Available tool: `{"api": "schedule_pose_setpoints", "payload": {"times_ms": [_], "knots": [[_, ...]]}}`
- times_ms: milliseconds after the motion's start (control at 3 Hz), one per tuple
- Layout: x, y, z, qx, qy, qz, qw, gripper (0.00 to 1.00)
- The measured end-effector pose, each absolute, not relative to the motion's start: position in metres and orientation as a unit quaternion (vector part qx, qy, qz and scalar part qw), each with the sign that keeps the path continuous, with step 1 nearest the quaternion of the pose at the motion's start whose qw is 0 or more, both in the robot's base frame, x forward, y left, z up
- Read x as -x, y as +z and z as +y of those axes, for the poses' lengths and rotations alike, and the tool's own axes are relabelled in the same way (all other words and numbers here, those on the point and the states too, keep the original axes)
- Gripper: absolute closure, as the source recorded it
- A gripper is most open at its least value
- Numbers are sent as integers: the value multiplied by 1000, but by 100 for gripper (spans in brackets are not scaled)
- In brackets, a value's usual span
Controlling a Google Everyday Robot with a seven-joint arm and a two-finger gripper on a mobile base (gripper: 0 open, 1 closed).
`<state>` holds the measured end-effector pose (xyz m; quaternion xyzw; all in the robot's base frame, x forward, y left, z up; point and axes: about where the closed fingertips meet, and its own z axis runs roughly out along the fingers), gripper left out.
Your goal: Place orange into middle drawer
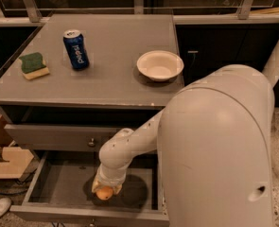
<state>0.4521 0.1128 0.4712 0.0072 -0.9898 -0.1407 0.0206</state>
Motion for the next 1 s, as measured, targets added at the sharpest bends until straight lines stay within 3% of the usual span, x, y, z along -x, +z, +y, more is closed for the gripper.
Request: {"api": "schedule_pose_setpoints", "payload": {"times_ms": [1000], "knots": [[-453,442,103,41,-129,-990,38,100]]}}
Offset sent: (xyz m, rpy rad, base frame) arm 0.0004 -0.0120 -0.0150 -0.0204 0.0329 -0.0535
